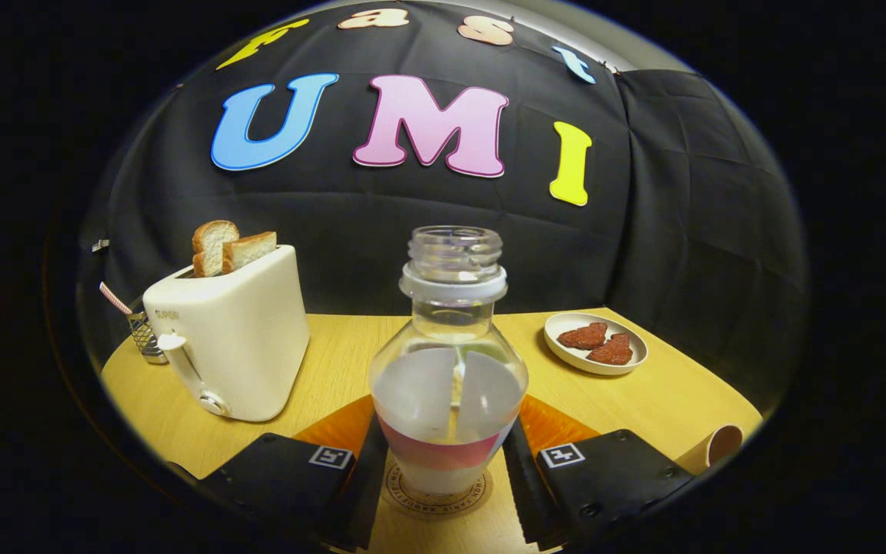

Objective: Take the bottle from table, then pour the juice into the cup, finally place the bottle on the coaster

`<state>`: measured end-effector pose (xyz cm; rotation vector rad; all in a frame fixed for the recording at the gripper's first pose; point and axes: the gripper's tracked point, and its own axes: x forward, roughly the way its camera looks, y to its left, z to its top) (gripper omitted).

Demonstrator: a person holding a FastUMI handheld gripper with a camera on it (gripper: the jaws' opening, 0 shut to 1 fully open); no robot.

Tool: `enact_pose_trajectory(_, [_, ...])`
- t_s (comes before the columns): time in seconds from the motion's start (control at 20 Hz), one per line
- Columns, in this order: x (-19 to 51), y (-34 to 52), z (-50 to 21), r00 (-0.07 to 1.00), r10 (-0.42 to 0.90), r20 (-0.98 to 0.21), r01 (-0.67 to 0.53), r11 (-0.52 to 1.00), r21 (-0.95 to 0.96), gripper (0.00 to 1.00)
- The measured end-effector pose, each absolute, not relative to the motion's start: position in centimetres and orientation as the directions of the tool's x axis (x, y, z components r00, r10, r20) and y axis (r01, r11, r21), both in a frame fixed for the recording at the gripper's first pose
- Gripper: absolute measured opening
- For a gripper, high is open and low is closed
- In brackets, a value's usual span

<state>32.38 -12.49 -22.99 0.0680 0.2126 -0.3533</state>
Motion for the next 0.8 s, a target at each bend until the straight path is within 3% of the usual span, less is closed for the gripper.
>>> enact_pose_trajectory(0.65, [31.9,-12.7,-24.8,0.899,-0.342,-0.273,0.369,0.928,0.054,0.76])
enact_pose_trajectory(0.75, [31.0,-12.7,-26.4,0.878,-0.336,-0.342,0.383,0.920,0.078,0.78])
enact_pose_trajectory(0.8, [30.8,-12.8,-26.5,0.874,-0.340,-0.347,0.391,0.917,0.086,0.84])
